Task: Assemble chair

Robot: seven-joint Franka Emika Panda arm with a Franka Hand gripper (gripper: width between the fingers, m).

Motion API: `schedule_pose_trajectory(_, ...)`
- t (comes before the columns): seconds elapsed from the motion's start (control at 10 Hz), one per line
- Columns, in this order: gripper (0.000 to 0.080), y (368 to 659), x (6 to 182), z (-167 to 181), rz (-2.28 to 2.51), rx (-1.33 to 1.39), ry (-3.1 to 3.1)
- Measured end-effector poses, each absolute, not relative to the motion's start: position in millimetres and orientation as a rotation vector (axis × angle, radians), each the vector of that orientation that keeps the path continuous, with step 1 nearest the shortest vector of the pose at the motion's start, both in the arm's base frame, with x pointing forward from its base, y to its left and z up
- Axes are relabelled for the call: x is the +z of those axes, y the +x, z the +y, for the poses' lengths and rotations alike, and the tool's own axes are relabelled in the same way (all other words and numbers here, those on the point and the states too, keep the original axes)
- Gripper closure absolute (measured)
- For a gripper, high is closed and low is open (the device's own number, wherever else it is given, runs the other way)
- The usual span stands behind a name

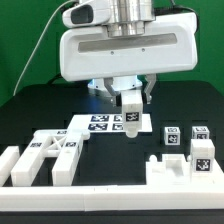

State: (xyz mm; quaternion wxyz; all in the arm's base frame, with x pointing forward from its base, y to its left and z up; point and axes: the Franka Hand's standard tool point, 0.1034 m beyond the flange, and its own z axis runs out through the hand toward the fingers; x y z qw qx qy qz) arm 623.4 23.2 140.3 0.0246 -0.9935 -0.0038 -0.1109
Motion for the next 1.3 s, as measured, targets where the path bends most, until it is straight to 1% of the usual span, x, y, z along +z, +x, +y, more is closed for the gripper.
schedule_pose_trajectory(0.1,0.0514,639,138.7,34,0.010,-0.495,-3.051)
schedule_pose_trajectory(0.2,0.0514,645,133.1,46,0.042,-0.701,-3.021)
schedule_pose_trajectory(0.3,0.0514,637,123.5,53,0.046,-0.821,-3.003)
schedule_pose_trajectory(0.5,0.0514,638,123.2,46,0.037,-0.900,-3.001)
schedule_pose_trajectory(0.7,0.0514,636,120.6,45,0.032,-0.894,-3.006)
schedule_pose_trajectory(0.8,0.0514,630,114.3,40,0.029,-0.903,-3.015)
schedule_pose_trajectory(1.1,0.0514,624,95.1,46,0.013,-0.878,-3.023)
schedule_pose_trajectory(1.3,0.0514,624,91.3,48,0.008,-0.869,-3.026)
